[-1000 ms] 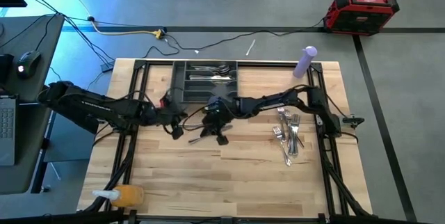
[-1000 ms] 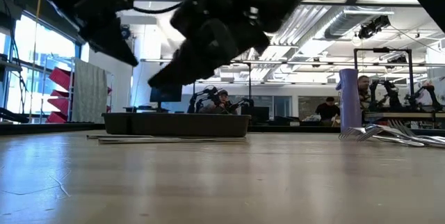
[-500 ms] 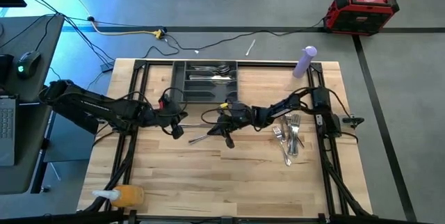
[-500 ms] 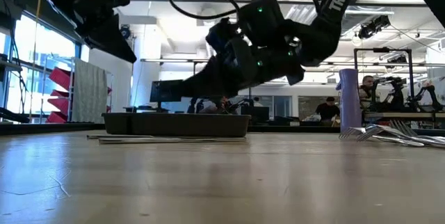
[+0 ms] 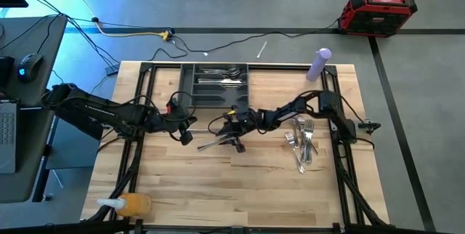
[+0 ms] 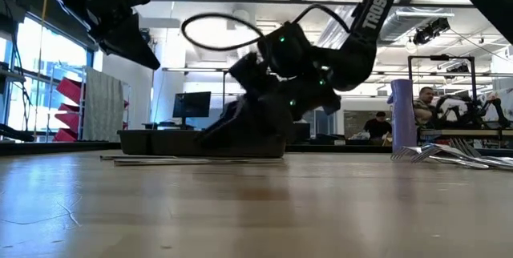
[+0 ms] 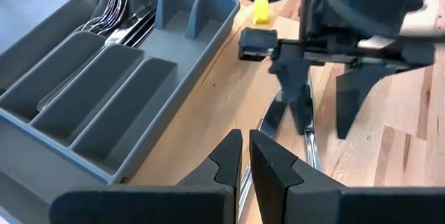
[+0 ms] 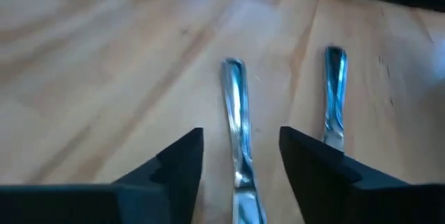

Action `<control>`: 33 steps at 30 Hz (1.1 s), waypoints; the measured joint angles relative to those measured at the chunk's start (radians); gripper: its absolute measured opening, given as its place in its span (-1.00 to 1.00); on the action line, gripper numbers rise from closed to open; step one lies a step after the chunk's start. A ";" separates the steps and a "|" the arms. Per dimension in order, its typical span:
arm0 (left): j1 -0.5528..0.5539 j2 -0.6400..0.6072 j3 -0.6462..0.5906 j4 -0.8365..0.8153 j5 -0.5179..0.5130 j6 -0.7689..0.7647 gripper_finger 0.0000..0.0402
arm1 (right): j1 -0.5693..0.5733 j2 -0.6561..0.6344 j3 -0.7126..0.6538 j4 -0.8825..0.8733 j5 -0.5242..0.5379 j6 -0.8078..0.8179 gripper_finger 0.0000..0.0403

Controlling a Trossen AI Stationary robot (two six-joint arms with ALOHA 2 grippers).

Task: Sort silverware
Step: Put the silver knife into the organizing bin

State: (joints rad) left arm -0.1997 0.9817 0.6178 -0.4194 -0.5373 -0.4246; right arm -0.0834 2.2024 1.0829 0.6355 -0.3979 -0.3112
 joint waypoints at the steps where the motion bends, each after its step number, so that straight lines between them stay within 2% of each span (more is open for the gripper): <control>1: 0.000 0.000 0.000 0.000 0.000 0.000 -0.94 | 0.000 0.005 0.005 -0.014 0.010 -0.003 -0.07; 8: 0.000 0.000 0.000 -0.001 -0.001 0.009 -0.94 | 0.000 0.005 0.020 -0.114 0.046 -0.029 -0.18; 14: 0.000 0.000 0.000 -0.001 -0.001 0.009 -0.94 | 0.025 0.014 0.024 -0.180 0.058 -0.023 -0.43; 20: 0.000 0.000 0.000 -0.001 -0.002 0.009 -0.94 | 0.056 0.015 0.024 -0.216 0.078 0.074 -0.75; 23: 0.000 0.000 0.000 -0.001 -0.002 0.009 -0.94 | 0.069 0.016 0.024 -0.225 0.085 0.109 -0.81; 26: 0.000 0.000 0.000 -0.001 -0.002 0.009 -0.94 | 0.080 0.016 0.023 -0.229 0.142 0.104 -0.75; 33: 0.000 0.000 0.001 0.000 -0.001 0.009 -0.94 | 0.080 -0.011 0.018 -0.230 0.158 0.128 -0.32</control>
State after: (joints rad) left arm -0.1993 0.9817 0.6186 -0.4194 -0.5385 -0.4156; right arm -0.0029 2.1911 1.1010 0.4051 -0.2401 -0.1834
